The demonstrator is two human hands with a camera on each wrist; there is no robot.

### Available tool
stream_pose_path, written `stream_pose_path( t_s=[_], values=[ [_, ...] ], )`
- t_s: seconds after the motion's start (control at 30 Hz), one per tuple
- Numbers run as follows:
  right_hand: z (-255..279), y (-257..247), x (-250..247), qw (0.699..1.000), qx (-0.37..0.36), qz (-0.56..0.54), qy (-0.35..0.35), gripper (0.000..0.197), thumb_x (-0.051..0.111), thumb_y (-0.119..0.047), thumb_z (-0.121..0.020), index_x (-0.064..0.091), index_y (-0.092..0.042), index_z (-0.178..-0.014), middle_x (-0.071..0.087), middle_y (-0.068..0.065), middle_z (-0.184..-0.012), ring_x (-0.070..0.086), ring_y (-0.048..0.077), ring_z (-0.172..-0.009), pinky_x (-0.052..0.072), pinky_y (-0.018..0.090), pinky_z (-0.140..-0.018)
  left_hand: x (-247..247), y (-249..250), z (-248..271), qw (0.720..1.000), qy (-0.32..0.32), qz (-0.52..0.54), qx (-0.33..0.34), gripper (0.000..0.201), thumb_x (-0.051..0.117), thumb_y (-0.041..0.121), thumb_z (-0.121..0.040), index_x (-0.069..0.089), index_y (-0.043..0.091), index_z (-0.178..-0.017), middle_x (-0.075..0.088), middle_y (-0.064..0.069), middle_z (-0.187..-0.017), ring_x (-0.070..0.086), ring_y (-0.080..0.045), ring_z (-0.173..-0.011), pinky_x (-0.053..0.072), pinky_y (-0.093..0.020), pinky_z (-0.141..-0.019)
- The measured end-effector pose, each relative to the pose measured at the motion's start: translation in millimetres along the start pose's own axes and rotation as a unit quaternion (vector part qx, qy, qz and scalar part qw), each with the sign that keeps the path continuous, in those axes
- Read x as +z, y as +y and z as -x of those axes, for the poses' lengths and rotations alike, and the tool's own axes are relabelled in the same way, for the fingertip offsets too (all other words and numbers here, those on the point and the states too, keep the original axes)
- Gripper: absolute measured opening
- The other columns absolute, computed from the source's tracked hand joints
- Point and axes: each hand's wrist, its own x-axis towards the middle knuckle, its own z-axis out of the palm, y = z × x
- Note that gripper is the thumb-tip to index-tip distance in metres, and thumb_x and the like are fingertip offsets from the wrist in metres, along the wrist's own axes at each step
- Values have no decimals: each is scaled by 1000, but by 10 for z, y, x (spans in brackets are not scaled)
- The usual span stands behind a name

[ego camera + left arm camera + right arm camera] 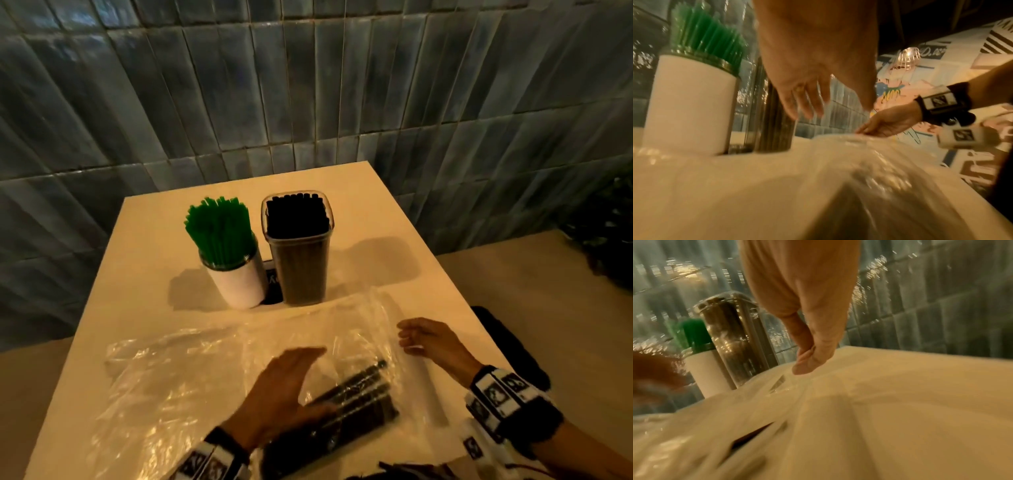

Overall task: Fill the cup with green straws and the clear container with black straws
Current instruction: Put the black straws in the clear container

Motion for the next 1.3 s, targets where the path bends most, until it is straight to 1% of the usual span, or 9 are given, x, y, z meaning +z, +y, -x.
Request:
stream_pose_path(
  t_s=[0.13, 0.3, 0.47, 0.57, 0.67, 0.83, 1.13, 1.23, 1.3],
  values=[
    [58, 47, 93, 995, 81, -7, -63, 16, 52, 8, -89, 64, 1, -96, 64, 15, -82, 64, 23, -64, 54, 28, -58, 464, -276, 72, 986, -132, -86, -60, 121, 49, 87, -62, -16, 30, -146, -26, 5, -151, -17, -17, -143, -9, -37, -113],
    [104, -63, 185, 968, 63, 168, -176, 34, 65, 4, -81, 62, -5, -113, 67, 8, -99, 66, 17, -82, 54, 22, -61, 558, -383, 42, 984, -124, -103, -73, 127, 47, 90, -59, -22, 26, -145, -32, 3, -149, -25, -15, -139, -13, -39, -112],
    [165, -167, 425, 830, -160, 481, -231, 25, 76, -23, -73, 67, -18, -96, 65, -1, -97, 60, 15, -90, 51, 37, -86, 527, -343, 22, 982, -125, -108, -90, 131, 39, 94, -58, -24, 17, -144, -35, -1, -148, -27, -17, -139, -11, -43, -116],
    [75, -118, 516, 755, -189, 574, -254, 38, 72, -36, -70, 63, -21, -104, 59, 3, -107, 54, 20, -97, 48, 36, -86, 490, -295, 17, 981, -133, -109, -94, 133, 31, 95, -52, -23, 15, -144, -35, -2, -147, -26, -17, -139, -11, -43, -116],
    [50, -134, 620, 724, -175, 606, -278, 38, 71, -37, -70, 59, -21, -102, 59, 4, -108, 57, 23, -98, 49, 35, -85, 473, -272, 8, 981, -135, -102, -98, 134, 30, 95, -50, -22, 17, -145, -37, 0, -143, -28, -15, -137, -13, -40, -114],
    [16, -83, 734, 723, -137, 621, -271, 35, 75, -32, -71, 53, -23, -98, 62, 3, -104, 59, 23, -94, 48, 32, -82, 493, -281, 15, 982, -127, -100, -99, 131, 38, 93, -55, -32, 15, -135, -37, -1, -144, -28, -16, -137, -16, -38, -112],
    [-9, -18, 666, 669, -166, 688, -227, 35, 61, -39, -82, 59, -15, -107, 61, 5, -107, 60, 27, -97, 49, 37, -84, 480, -312, -6, 985, -123, -69, -99, 132, 40, 93, -55, -24, 20, -144, -37, 6, -142, -26, -9, -136, -15, -37, -112],
    [-163, 48, 507, 622, -151, 747, -181, 22, 67, -25, -73, 64, -14, -92, 67, 5, -92, 65, 28, -88, 50, 34, -75, 485, -319, -21, 985, -118, -71, -103, 132, 37, 94, -53, -24, 20, -144, -36, 6, -142, -25, -10, -137, -15, -37, -113],
    [-76, -39, 384, 593, -195, 766, -151, 22, 54, -22, -80, 59, -14, -100, 62, 7, -99, 61, 31, -89, 41, 35, -82, 497, -328, -28, 985, -116, -75, -103, 133, 39, 94, -54, -23, 19, -145, -36, 5, -144, -25, -12, -138, -15, -38, -113]
  ],
)
